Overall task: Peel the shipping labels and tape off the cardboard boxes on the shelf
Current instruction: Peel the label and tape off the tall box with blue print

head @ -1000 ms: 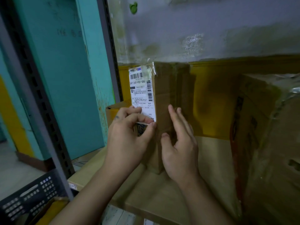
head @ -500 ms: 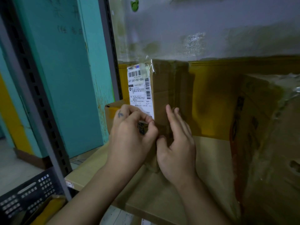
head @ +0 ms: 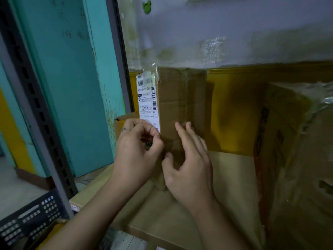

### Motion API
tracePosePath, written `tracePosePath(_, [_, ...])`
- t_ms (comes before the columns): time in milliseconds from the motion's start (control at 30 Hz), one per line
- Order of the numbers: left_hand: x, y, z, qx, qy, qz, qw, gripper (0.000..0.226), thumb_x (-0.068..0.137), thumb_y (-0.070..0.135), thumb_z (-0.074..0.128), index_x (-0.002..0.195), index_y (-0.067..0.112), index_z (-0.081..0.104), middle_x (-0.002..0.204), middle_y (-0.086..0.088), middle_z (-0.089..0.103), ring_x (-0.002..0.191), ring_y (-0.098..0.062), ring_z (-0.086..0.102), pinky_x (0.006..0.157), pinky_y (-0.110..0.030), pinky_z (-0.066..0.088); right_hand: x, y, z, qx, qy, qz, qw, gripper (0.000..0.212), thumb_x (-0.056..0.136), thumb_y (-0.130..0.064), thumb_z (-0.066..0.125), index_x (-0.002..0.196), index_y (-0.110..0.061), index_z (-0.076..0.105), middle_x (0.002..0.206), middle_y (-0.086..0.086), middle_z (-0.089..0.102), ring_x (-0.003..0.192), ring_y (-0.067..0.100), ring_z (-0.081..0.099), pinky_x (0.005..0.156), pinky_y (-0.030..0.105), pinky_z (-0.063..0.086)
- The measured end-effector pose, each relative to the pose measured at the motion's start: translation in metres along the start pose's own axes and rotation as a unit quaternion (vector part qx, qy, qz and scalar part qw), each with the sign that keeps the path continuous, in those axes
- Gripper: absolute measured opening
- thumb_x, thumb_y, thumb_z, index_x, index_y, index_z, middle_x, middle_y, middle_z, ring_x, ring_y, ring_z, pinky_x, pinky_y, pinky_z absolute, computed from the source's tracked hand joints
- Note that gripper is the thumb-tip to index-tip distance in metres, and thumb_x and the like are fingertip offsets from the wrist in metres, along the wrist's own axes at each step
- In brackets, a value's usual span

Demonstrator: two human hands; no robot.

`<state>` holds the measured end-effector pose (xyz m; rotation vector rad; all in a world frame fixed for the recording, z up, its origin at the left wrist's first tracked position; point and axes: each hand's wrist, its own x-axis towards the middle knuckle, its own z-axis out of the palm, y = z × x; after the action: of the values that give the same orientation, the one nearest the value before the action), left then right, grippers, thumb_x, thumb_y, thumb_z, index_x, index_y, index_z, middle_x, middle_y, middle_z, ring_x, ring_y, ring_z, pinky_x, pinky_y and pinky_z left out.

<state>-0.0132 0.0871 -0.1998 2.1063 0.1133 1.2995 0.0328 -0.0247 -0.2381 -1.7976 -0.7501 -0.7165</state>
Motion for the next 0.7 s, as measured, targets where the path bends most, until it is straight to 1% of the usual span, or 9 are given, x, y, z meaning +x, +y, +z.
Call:
tracePosePath(100, [0.002,-0.001,-0.002,0.0,-0.013,0.001,1.0,0.016,0.083,0.012,0.065,0.074,0.024,0.06,0.093,0.008,0.054,0.087,-0.013,0.058,0.077,-0.027,0.053,-0.001,0.001,0.001,-0.022,-0.023,0.002,0.999,0.075,0.076,-0.044,0.052,0.148,-0.037,0.033,0.158,-0.01,0.025,0.143,0.008,0.021,0.114,0.028,0.027])
tracePosePath(233, [0.005,-0.002,-0.005,0.003,-0.044,0.015,0.999,0.018,0.083,0.009,0.066,0.073,0.022,0.06,0.092,0.009,0.054,0.088,-0.007,0.056,0.075,-0.019,0.051,-0.002,0.001,0.004,-0.07,-0.055,-0.008,0.996,0.097,0.071,-0.056,0.06,0.152,-0.038,0.009,0.161,-0.007,0.002,0.146,0.014,0.008,0.115,0.039,0.025])
tracePosePath(300, [0.007,-0.001,-0.007,0.0,-0.065,0.028,0.997,0.018,0.083,0.008,0.066,0.073,0.022,0.06,0.093,0.008,0.055,0.089,-0.007,0.056,0.076,-0.019,0.051,-0.001,0.001,0.004,-0.091,-0.061,0.009,0.994,0.109,0.071,-0.058,0.067,0.151,-0.043,-0.005,0.16,-0.006,-0.015,0.147,0.019,-0.001,0.116,0.042,0.02])
tracePosePath(367, [0.008,-0.001,-0.009,-0.002,-0.069,0.035,0.997,0.017,0.083,0.01,0.065,0.074,0.023,0.059,0.093,0.008,0.056,0.088,-0.007,0.058,0.076,-0.024,0.053,0.0,0.0,0.003,-0.105,-0.081,0.028,0.991,0.114,0.075,-0.057,0.068,0.144,-0.05,-0.022,0.156,-0.007,-0.028,0.149,0.021,-0.006,0.118,0.044,0.016])
tracePosePath(400, [0.009,-0.002,-0.009,-0.002,-0.065,0.036,0.997,0.015,0.085,0.012,0.066,0.076,0.023,0.06,0.093,0.008,0.057,0.088,-0.007,0.059,0.076,-0.027,0.054,0.001,0.0,0.003,-0.105,-0.095,0.035,0.989,0.114,0.078,-0.055,0.067,0.14,-0.053,-0.029,0.156,-0.009,-0.03,0.149,0.02,-0.007,0.119,0.045,0.017])
tracePosePath(467, [0.007,-0.004,-0.01,-0.002,-0.058,0.034,0.998,0.012,0.086,0.015,0.068,0.08,0.024,0.063,0.093,0.009,0.059,0.087,-0.007,0.061,0.078,-0.029,0.055,0.0,0.0,0.001,-0.103,-0.113,0.038,0.988,0.113,0.082,-0.052,0.066,0.134,-0.056,-0.035,0.157,-0.009,-0.024,0.149,0.019,-0.007,0.119,0.047,0.02])
tracePosePath(567, [0.001,-0.005,-0.011,-0.023,-0.046,0.025,0.998,0.011,0.082,0.016,0.075,0.088,0.023,0.068,0.095,0.01,0.062,0.087,-0.005,0.065,0.08,-0.03,0.057,0.0,0.001,0.0,-0.099,-0.106,0.027,0.989,0.111,0.082,-0.053,0.064,0.135,-0.055,-0.034,0.16,-0.007,-0.017,0.149,0.018,-0.005,0.118,0.046,0.022])
tracePosePath(700, [-0.003,-0.006,-0.01,-0.017,-0.04,0.024,0.999,0.012,0.077,0.019,0.08,0.085,0.022,0.072,0.096,0.011,0.063,0.089,-0.007,0.065,0.08,-0.038,0.059,0.0,0.002,0.001,-0.096,-0.1,0.02,0.99,0.109,0.083,-0.052,0.064,0.139,-0.054,-0.03,0.161,-0.006,-0.014,0.149,0.019,-0.002,0.117,0.045,0.023])
